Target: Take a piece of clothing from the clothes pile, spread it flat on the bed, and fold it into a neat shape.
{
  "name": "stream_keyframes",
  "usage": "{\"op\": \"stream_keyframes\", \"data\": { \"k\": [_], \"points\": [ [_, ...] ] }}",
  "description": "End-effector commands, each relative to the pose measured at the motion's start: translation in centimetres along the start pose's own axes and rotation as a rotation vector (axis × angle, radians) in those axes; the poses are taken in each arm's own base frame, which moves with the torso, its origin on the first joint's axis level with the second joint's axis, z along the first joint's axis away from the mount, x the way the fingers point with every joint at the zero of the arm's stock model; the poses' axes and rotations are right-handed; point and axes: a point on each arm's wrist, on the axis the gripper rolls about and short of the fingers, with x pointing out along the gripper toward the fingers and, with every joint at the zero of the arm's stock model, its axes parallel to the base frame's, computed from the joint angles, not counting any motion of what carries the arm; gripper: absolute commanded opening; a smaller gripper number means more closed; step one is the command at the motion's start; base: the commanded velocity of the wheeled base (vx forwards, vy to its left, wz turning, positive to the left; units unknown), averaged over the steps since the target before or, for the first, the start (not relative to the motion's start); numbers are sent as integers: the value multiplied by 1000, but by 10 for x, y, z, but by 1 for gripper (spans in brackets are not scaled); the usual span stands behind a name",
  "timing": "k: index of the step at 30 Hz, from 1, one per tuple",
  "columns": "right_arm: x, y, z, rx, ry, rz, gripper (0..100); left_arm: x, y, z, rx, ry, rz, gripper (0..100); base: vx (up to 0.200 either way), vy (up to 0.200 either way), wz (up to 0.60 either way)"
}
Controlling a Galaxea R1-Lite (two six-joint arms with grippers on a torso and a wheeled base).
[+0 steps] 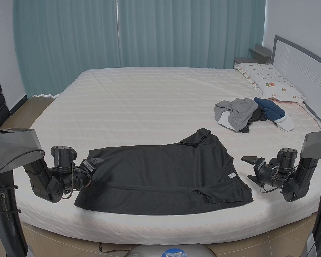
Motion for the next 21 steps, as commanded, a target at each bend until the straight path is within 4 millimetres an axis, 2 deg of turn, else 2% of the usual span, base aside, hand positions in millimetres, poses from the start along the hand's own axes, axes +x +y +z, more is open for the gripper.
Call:
{"op": "stream_keyframes", "data": {
  "k": [1, 6, 14, 15, 21],
  "points": [
    [0, -1, -1, 1, 2, -3, 100, 3, -2, 9, -31, -28, -15, 100, 0, 0, 0],
    [0, -1, 0, 1, 2, -2, 100, 5, -1, 14, -54, -41, -18, 100, 0, 0, 0],
    [0, -1, 0, 1, 2, -2, 100, 1, 8, 37, -87, -94, -18, 100, 0, 0, 0],
    [0, -1, 0, 1, 2, -2, 100, -2, 12, 43, -93, -110, -15, 100, 0, 0, 0],
    [0, -1, -1, 2, 3, -4, 100, -7, 26, 56, -68, -85, -16, 100, 0, 0, 0]
  ]
}}
